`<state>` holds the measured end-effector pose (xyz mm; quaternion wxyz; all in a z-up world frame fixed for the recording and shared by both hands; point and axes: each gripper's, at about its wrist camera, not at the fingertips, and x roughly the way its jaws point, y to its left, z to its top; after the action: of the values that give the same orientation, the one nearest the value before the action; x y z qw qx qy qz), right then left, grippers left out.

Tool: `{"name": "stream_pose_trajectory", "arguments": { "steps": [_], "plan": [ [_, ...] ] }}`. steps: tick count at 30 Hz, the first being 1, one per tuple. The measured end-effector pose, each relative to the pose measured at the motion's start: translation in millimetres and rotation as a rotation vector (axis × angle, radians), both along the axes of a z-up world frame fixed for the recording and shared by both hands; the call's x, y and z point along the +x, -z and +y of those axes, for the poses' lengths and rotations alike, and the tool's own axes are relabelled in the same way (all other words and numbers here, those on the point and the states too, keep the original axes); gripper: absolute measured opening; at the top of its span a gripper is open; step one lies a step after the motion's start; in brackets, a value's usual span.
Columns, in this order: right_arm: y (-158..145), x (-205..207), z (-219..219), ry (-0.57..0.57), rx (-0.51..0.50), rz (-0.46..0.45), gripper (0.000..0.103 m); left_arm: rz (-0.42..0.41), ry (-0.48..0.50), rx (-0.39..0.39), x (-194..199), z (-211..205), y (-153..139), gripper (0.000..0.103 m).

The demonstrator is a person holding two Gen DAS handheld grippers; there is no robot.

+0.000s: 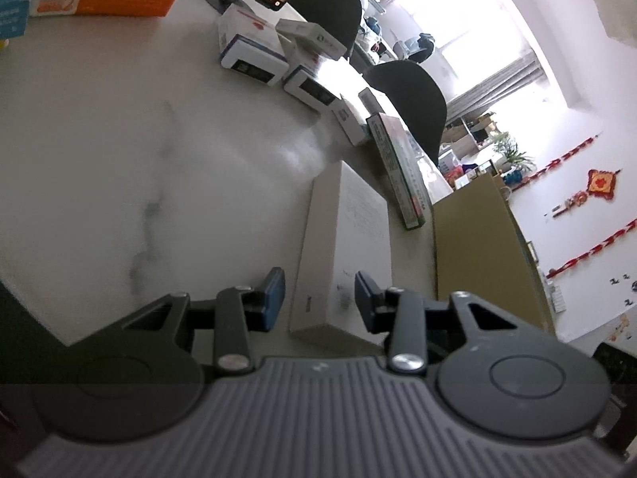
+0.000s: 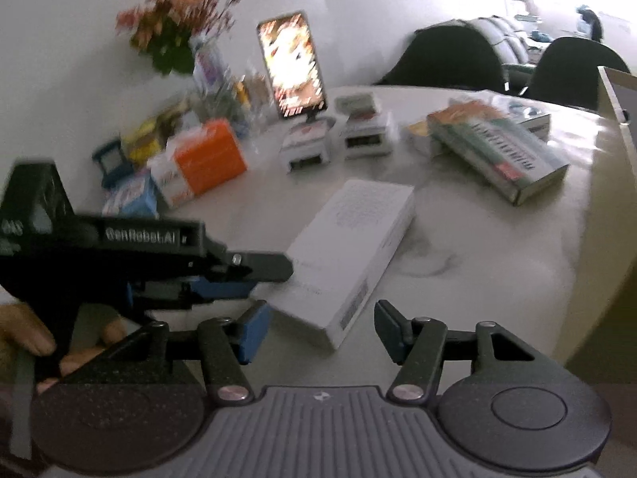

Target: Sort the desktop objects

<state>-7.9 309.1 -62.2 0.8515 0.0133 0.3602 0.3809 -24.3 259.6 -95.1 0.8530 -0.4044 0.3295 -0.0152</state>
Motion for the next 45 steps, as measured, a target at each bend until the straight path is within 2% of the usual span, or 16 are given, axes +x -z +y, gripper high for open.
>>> {"name": "stream_pose_trajectory", "arguments": {
  "steps": [2,9,16,20,29,40,45],
  "plan": [
    [-3,3,-1,0.020,0.021,-0.009,0.050,-0.004,-0.002,-0.009,4,1,1,0.038],
    [11,18,1,0.073,0.022,0.039,0.045,-0.016,0.030,-0.010,13,-6,1,0.041],
    [13,21,-4,0.100,0.035,0.050,0.045,-0.023,0.047,-0.024,17,-7,3,0.043],
    [13,16,-2,0.106,0.016,0.022,0.045,-0.032,0.055,-0.032,18,-9,3,0.051],
    [16,17,-11,0.129,0.041,0.038,0.045,-0.045,0.085,-0.025,22,-16,-1,0.065],
    [18,18,-21,0.143,0.068,0.048,0.046,-0.047,0.110,-0.010,30,-26,-2,0.068],
    [20,18,-24,0.144,0.078,0.050,0.044,-0.039,0.128,0.042,32,-35,-6,0.068]
  ]
}}
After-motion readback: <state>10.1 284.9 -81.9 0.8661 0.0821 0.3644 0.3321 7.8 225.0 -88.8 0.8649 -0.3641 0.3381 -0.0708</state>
